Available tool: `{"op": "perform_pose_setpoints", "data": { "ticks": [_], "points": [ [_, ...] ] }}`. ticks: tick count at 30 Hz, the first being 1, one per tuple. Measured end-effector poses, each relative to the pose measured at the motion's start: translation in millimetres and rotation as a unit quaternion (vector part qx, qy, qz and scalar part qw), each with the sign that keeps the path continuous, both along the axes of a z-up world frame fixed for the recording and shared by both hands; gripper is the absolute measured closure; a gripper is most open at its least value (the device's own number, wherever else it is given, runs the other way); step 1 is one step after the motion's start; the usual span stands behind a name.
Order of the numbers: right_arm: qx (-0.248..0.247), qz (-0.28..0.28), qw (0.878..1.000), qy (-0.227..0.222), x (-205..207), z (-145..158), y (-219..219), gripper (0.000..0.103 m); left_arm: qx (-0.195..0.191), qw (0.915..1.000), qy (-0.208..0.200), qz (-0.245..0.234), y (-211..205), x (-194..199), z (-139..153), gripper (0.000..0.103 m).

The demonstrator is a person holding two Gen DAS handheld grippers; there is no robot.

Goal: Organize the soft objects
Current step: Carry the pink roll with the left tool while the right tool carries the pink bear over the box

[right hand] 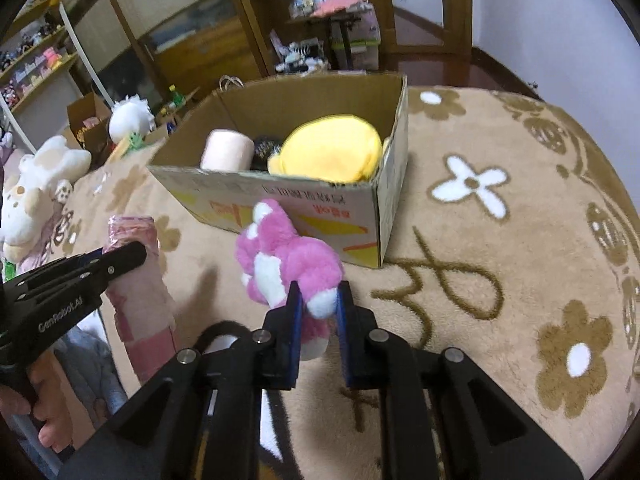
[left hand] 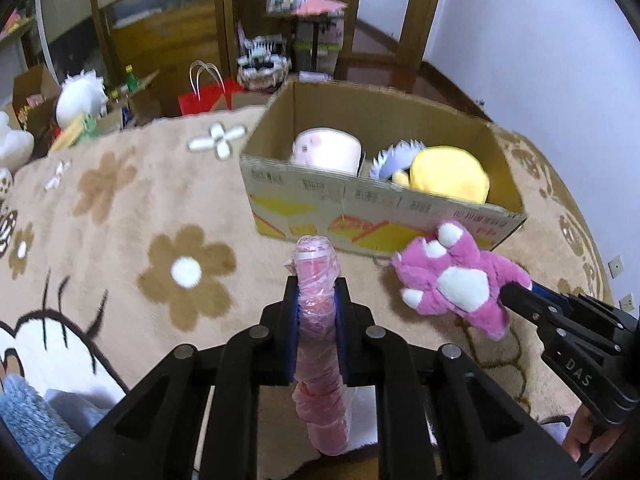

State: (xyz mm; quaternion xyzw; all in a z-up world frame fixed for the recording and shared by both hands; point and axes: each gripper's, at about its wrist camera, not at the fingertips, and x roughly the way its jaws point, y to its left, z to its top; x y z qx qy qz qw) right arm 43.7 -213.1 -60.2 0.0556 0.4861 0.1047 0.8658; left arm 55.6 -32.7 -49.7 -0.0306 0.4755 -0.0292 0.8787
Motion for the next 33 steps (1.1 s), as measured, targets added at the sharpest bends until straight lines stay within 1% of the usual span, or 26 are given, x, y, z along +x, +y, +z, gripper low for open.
{"op": "perform_pose_setpoints", "data": {
  "ticks": [5, 9, 11, 14, 18, 25, 33],
  "points": [
    [0.008, -0.012, 0.999, -0.029, -15, 21, -4, 0.087, 0.026, 0.9981, -0.057, 0.004, 6, -10, 24, 0.089],
    [0.017, -0.022, 0.998, -0.052, -27, 38, -9, 0.087, 0.02, 0.9965, -0.08, 0.012, 14, -11, 37, 0.089],
    [0.019, -0.026, 0.997, -0.064, -32, 47, -11, 0.087, 0.024, 0.995, -0.096, 0.016, 18, -12, 45, 0.089],
    [0.023, -0.026, 0.996, -0.088, -38, 62, -12, 0.087, 0.031, 0.9924, -0.118, 0.015, 19, -12, 57, 0.089],
    [0.029, -0.027, 0.992, -0.119, -40, 81, -13, 0.087, 0.027, 0.9889, -0.146, 0.011, 20, -7, 74, 0.089],
    [0.034, -0.027, 0.988, -0.147, -28, 94, -12, 0.087, 0.035, 0.9803, -0.194, 0.004, 15, 13, 98, 0.089],
    [0.037, -0.023, 0.984, -0.173, 5, 99, -9, 0.087, 0.037, 0.9754, -0.217, 0.005, 11, 49, 110, 0.089]
  ]
}}
